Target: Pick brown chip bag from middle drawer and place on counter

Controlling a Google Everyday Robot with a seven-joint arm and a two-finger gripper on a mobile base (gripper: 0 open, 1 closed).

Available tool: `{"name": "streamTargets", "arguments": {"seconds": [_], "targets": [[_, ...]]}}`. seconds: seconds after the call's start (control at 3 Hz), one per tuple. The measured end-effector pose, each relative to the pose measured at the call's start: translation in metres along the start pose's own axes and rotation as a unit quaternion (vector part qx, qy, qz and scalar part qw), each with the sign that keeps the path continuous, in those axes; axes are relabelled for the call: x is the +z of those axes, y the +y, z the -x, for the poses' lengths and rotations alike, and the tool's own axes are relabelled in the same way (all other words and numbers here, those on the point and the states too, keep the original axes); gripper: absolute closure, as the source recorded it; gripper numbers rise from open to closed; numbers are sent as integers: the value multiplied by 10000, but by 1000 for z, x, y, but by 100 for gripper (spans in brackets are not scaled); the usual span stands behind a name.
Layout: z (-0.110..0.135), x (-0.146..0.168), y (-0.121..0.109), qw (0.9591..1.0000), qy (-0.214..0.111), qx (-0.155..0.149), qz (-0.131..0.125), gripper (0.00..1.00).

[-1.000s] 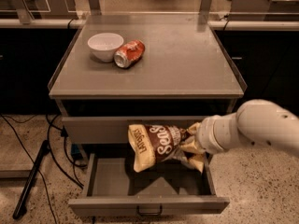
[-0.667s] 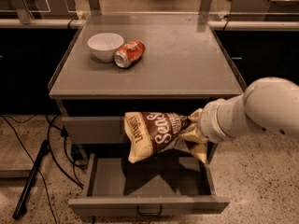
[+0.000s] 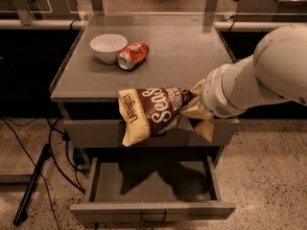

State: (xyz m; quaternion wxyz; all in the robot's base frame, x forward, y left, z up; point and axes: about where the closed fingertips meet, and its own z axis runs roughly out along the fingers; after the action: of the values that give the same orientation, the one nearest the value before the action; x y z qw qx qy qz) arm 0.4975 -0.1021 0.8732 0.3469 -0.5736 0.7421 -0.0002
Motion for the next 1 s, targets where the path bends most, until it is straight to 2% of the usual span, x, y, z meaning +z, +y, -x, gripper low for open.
{"name": "streamTargets", "arguments": {"seconds": [0.33, 0.67, 1.0], "targets": [[9, 1, -6, 9999, 86, -44, -32, 100], [28, 12, -33, 9997, 164, -148, -140, 100], [48, 29, -80, 9982, 190, -351, -452, 100]]}}
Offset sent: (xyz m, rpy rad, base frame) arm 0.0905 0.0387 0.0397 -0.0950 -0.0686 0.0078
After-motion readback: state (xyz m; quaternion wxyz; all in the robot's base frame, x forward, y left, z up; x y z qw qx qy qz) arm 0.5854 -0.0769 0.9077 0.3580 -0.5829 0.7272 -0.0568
